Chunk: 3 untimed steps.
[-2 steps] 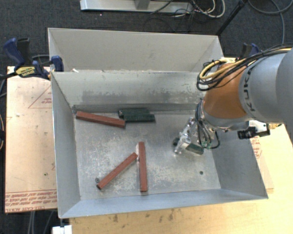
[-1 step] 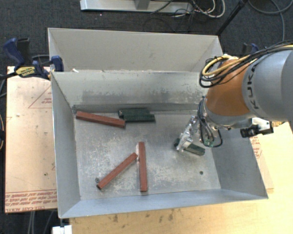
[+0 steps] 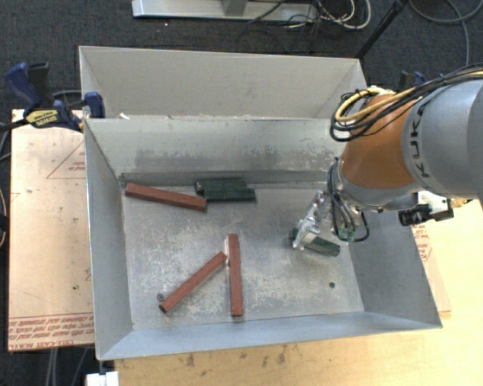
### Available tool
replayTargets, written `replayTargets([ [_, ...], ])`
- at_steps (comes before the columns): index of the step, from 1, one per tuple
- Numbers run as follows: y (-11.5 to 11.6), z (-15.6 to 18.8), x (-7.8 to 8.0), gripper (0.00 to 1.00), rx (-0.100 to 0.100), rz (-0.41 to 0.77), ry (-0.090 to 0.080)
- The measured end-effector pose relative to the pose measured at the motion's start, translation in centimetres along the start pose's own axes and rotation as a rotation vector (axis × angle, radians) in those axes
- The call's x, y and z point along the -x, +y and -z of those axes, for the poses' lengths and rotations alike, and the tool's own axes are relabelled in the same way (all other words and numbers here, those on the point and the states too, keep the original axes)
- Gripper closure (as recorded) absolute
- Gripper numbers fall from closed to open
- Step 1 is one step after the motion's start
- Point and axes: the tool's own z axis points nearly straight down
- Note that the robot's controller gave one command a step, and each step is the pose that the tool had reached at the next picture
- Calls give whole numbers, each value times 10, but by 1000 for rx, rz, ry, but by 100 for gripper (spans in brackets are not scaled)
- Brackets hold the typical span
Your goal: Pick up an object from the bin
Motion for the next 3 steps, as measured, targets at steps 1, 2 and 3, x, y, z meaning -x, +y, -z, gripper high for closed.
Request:
replayTargets([
  [1, 0, 7, 0, 100, -1, 0, 5],
  [2, 0, 12, 0, 100, -1, 0, 7],
  [3, 0, 19, -1, 100, -3, 1, 13],
])
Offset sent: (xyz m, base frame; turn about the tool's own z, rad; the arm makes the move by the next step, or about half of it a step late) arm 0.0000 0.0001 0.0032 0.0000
